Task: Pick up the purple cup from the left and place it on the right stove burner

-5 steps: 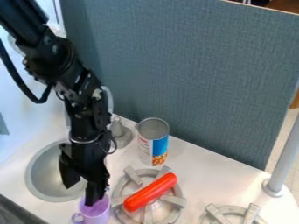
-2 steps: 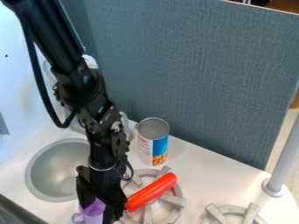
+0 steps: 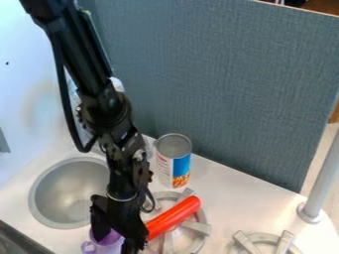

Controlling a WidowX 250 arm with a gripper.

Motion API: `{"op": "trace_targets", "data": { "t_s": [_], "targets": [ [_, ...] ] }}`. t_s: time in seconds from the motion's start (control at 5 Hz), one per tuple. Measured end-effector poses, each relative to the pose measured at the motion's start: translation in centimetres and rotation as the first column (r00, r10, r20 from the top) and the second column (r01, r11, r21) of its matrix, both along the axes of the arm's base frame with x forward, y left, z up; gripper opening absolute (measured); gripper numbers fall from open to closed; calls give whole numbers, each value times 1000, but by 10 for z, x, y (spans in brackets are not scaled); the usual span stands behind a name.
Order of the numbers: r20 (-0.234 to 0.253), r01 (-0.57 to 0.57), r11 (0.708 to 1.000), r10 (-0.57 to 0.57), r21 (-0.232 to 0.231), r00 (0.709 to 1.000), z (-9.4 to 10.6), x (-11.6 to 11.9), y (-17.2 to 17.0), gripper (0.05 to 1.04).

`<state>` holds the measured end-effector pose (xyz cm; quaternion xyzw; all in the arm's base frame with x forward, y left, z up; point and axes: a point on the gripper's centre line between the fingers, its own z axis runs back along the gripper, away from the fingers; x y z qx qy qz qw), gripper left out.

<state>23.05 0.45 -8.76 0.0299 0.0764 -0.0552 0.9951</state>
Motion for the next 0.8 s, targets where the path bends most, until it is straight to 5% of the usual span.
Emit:
{"op": "trace_targets", "data": {
  "t_s": [0.4, 0.8],
  "targets": [
    [-1, -14, 1000, 14, 5, 1000, -12, 3, 0, 941],
    [-30, 10, 1000, -10, 20, 1000, -11, 2, 3, 382]
  ]
}}
